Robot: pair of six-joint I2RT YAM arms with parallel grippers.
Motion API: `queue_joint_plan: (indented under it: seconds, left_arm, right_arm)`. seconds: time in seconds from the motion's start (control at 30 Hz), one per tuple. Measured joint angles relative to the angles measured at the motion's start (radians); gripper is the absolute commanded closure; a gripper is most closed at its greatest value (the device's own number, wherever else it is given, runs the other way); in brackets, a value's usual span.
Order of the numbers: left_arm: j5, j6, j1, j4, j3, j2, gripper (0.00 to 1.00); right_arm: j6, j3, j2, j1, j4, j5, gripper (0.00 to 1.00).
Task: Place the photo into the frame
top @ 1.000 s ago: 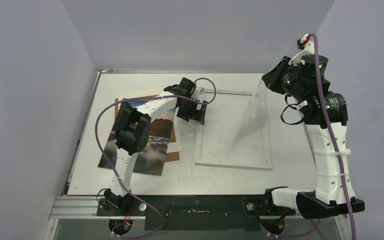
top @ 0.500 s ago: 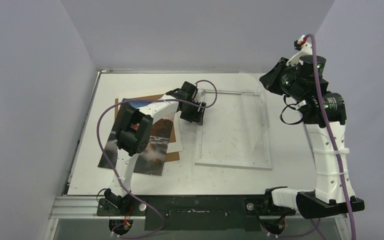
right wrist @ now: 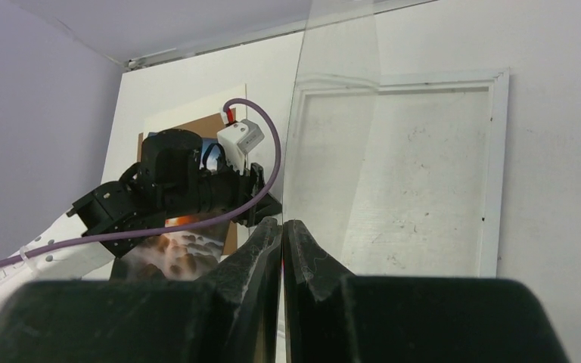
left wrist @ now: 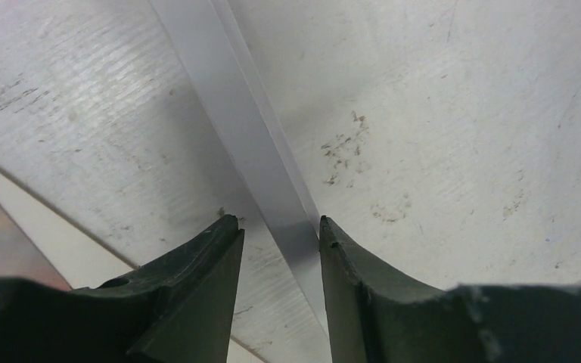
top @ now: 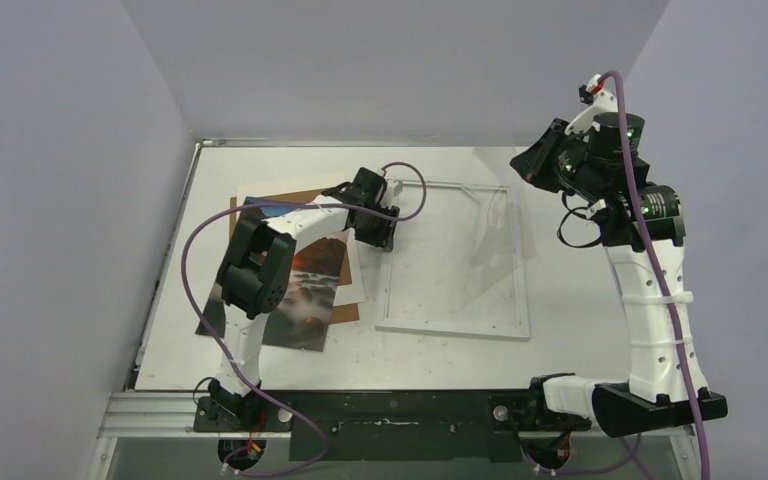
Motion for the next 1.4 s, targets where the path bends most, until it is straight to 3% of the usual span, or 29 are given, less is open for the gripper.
queue_joint_plan:
  seconds: [0.23, 0.4, 0.47, 0.63, 0.83, 1.03, 1.17, 1.4]
  left_arm:
    - [-0.018, 0.027, 0.039, -0.003, -0.044, -0.036, 0.57]
    - [-0.019, 0.050, 0.076, -0.020, -0.048, -0.048, 0.22]
    - [-0.010, 0.054, 0.098, -0.039, -0.048, -0.062, 0.17]
    - [0.072, 0.043, 0.163, -0.087, -0.041, -0.143, 0.15]
    - [0.202, -0.021, 0.288, -0.099, -0.030, -0.266, 0.17]
    - [0.221, -0.069, 0.423, -0.090, -0.079, -0.306, 0.19]
    - [0.212, -0.082, 0.449, -0.089, -0.163, -0.311, 0.20]
    - [0.191, -0.067, 0.399, -0.091, -0.209, -0.311, 0.22]
  right_arm:
    - [0.027, -0.049, 0.000, 0.000, 0.045, -0.040, 0.95]
    - [0.048, -0.082, 0.000, 0.000, 0.068, -0.067, 0.95]
    - [0.059, -0.092, 0.002, 0.001, 0.084, -0.079, 0.95]
    - [0.087, -0.095, 0.035, 0.040, 0.136, -0.071, 0.95]
    - [0.103, 0.012, 0.206, 0.241, 0.168, -0.035, 0.95]
    - [0.110, 0.052, 0.284, 0.320, 0.257, -0.062, 0.95]
    - [0.132, -0.158, 0.167, 0.257, 0.417, -0.113, 0.95]
    - [0.179, -0.624, -0.028, 0.076, 0.628, -0.141, 0.95]
